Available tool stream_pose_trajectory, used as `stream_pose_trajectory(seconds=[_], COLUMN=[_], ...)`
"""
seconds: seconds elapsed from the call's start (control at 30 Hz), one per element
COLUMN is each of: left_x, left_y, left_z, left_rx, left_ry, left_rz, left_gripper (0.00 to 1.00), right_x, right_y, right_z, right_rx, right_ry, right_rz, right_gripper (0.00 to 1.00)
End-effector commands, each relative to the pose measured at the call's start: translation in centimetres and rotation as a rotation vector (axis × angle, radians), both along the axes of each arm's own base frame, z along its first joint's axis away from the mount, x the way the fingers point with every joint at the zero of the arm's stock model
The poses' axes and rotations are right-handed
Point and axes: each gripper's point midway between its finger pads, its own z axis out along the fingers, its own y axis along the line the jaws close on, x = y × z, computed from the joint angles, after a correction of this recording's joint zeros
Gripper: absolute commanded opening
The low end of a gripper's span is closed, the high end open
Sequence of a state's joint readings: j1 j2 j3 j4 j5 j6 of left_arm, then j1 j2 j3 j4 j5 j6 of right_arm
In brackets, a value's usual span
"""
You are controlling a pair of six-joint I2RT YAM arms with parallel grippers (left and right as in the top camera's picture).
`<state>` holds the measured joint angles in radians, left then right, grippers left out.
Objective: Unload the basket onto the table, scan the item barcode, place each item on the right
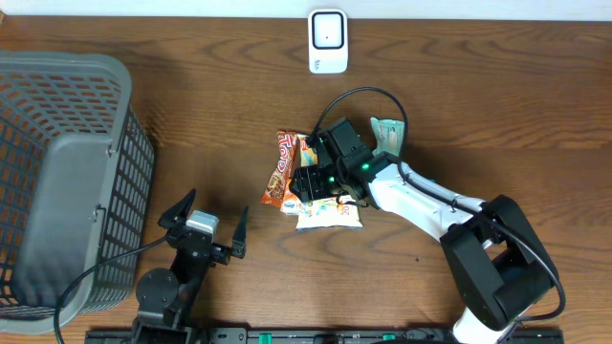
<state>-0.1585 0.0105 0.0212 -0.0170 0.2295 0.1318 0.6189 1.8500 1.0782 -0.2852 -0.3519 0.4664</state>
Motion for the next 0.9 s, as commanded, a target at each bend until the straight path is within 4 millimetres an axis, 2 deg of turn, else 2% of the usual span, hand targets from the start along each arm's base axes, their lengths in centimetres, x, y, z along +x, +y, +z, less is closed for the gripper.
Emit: stream_pose_trajectory(seconds=[0.0, 0.17, 0.37, 0.6, 0.63, 0.73, 0.87], left_x=[-0.1, -0.1, -0.1, -0.1, -0.1, -0.1, -0.1], left_y=[-0.1, -0.1, -0.1, -0.1, -0.1, -0.1, -0.1], left_z=[-1.6, -1.6, -1.6, -1.6, -1.6, -1.6, -1.6], left_rx=[0.017, 0.017, 0.017, 0.017, 0.017, 0.017, 0.017], left_ry=[0.048, 0.048, 0.048, 0.048, 0.048, 0.048, 0.048], left_rz=[-0.005, -0.005, -0.005, -0.005, -0.005, -0.005, -0.005], left_gripper=[0.99, 0.99, 0.99, 0.99, 0.99, 0.99, 0.99], right_x=[-0.1, 0.9, 0.9, 1.2, 1.3, 1.6, 2.1], right_y=[0.2, -0.8, -1.1, -1.0, -1.0, -1.4, -3.5], right_z=[-0.7, -1.0, -2.1, -2.4, -2.3, -1.8, 1.0], right_rx=[-0.003, -0.029, -0.035, -0.029, -0.027, -0.014, 0.008], right_ry=[0.034, 0.027, 0.073, 0.069, 0.066, 0.091, 0.116], right_rz=[-0.033, -0.093, -0.14, -0.143, -0.145, -0.199, -0.307], right_gripper=[0.63, 0.54, 0.44, 0.04, 0.02, 0.01, 0.01])
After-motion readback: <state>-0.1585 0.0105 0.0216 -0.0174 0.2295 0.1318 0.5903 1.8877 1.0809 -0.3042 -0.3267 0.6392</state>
